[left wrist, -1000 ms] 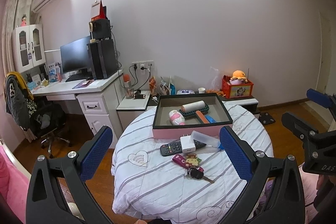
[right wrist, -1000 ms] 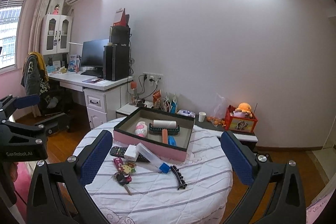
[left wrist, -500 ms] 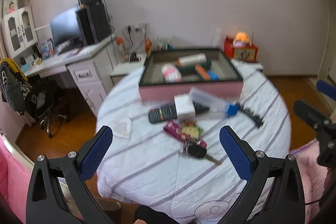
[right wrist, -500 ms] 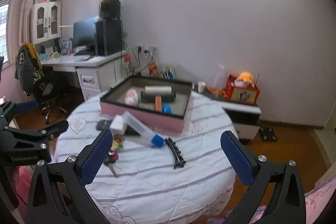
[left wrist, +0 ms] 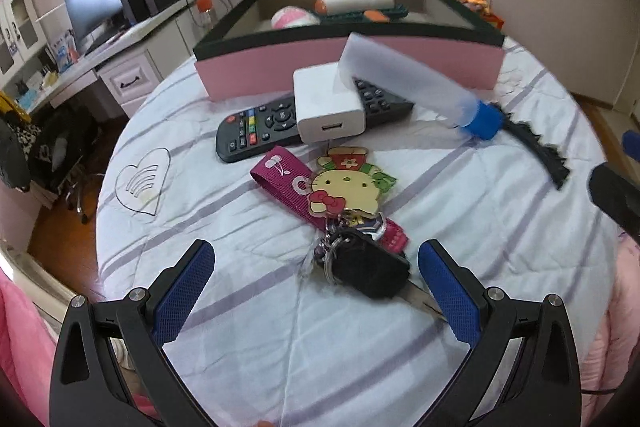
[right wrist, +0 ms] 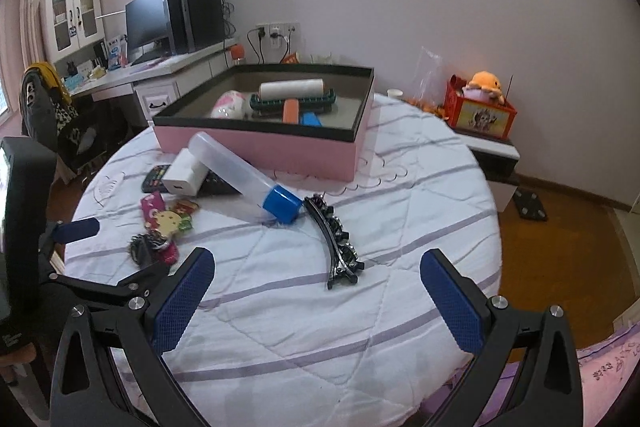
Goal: Organize rigid objects
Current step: 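Lower the left gripper onto the keys with pink keychain and close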
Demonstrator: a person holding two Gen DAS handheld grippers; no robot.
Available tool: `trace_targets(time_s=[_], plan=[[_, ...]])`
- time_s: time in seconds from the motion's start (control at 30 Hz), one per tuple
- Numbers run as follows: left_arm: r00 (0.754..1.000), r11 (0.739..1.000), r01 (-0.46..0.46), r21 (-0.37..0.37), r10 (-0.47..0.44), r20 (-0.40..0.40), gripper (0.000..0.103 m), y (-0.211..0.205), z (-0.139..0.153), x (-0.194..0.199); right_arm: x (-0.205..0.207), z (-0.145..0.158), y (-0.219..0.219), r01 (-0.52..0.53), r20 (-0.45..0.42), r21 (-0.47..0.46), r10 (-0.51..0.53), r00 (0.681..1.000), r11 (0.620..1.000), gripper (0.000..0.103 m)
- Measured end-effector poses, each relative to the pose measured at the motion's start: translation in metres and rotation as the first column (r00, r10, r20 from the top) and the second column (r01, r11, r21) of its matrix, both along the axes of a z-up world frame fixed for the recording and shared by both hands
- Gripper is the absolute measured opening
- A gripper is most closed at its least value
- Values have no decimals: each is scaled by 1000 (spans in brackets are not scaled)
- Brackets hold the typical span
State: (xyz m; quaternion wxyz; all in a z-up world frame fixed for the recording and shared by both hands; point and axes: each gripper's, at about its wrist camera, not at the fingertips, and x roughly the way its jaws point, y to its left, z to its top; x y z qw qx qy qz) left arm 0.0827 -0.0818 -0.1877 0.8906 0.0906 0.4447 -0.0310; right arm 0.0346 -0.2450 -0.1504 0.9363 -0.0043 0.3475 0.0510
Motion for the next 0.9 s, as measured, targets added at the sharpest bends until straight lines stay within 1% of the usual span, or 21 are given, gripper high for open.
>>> trace_targets(time_s=[0.07,0.13,0.2,0.27,0.33,0.37,0.43,0.47,0.5,0.53,0.67,0.73,0.77,0.8,0.83,0.87,0.9], plan=[[1000,1000,-4,0,4,-1,103,0,-5,4,4,-3,-1,1,-7,3,-1,1000,1000,103],[1000,999,-2,-32,2,8,103,2,-6,6,7,-7,-2,0,-13,8,0,1000,1000,103],[1000,999,20,-44,-20,18,103,3,-7,8,9,-9,-2,-1,-16,11,1,1000,1000,103],[998,996,64,-57,-62,23,98,6,-7,7,11,-11,-1,-2,-24,11,3,1000,1000,103],[995,990,101,-95,-101,9,89,12,-6,7,12,-12,1,-7,-29,11,7,1000,1000,103],[994,989,112,-100,-112,6,86,15,-5,7,13,-13,2,-8,-32,11,8,999,1000,103],[991,986,130,-105,-130,2,68,22,-2,5,14,-13,6,-14,-32,7,14,999,1000,103],[991,986,133,-103,-134,0,62,25,-1,4,14,-12,8,-17,-33,7,18,999,1000,103],[990,985,139,-97,-140,-6,51,30,0,2,13,-12,10,-22,-32,7,23,999,1000,103],[989,985,144,-97,-145,-10,46,33,1,0,13,-12,13,-28,-31,7,28,999,1000,103],[989,984,140,-110,-143,-26,46,51,4,-6,13,-10,23,-46,-33,1,46,998,999,103],[992,986,122,-113,-126,-27,51,59,2,-4,12,-11,27,-54,-34,1,54,998,999,103],[993,987,114,-116,-117,-24,54,60,1,-3,12,-11,29,-59,-36,-1,59,998,998,103],[995,990,96,-98,-99,-22,65,59,0,-3,13,-12,31,-63,-37,-3,63,997,998,103],[996,994,83,-72,-84,-13,74,58,-2,-2,13,-12,33,-67,-38,-5,67,997,998,103],[997,995,75,-61,-76,-7,77,57,-3,-1,13,-12,34,-71,-40,-7,71,997,997,103],[998,996,69,-64,-70,-5,78,58,-4,0,12,-13,35,-75,-43,-9,74,996,997,103]])
